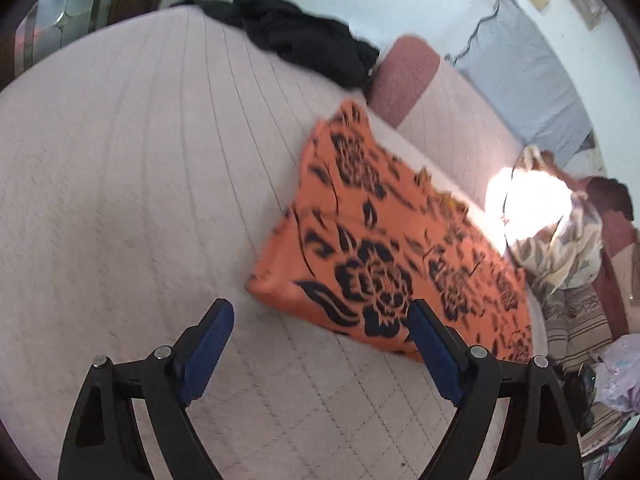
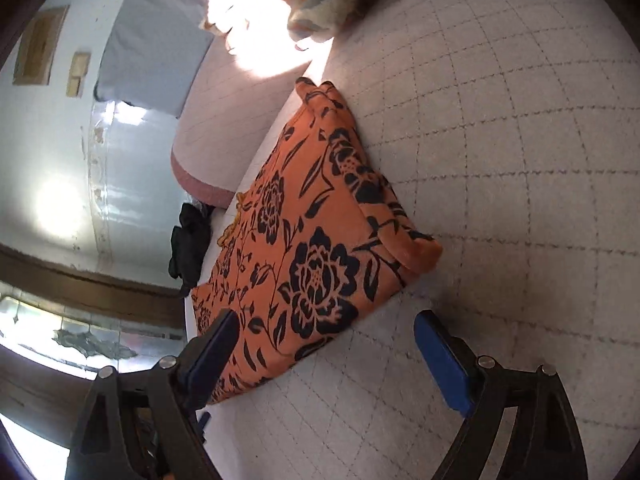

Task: Fold small clothes

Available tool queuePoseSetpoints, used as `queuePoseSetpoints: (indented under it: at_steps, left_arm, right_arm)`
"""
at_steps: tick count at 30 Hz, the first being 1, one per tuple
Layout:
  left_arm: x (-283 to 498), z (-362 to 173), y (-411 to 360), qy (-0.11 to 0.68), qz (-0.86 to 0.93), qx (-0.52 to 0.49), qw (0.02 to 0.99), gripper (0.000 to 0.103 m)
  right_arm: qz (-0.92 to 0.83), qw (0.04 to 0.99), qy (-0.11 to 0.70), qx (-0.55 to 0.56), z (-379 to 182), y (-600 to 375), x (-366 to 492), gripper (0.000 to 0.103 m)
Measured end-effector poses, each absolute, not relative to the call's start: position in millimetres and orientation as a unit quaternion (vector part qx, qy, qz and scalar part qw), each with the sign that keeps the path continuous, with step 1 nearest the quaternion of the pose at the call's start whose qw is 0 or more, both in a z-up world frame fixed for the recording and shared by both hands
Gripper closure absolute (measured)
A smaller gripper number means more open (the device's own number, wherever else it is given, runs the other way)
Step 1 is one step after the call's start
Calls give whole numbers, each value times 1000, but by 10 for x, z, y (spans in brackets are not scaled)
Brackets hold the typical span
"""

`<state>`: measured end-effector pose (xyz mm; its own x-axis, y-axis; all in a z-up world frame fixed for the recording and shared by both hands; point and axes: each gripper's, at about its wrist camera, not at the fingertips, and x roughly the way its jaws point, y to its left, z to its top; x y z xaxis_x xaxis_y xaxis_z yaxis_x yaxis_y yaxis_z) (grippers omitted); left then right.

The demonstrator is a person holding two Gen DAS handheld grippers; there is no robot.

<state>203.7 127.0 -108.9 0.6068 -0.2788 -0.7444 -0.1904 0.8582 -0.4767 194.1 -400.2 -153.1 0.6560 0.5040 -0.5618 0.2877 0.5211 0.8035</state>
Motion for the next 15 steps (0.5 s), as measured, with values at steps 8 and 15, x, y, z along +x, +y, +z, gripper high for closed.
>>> queuePoseSetpoints:
  at_steps: [8,15]
  left_arm:
    - [2609,-1274,1212,460,25,-290,839,79]
    - [2495,-597,1199,410,-7,-236,881,84]
  right_arm:
    - [-24,745,380,547,-1648,-3976,2416,70]
    - [13,789,374,486,-1065,-3827,2497,94]
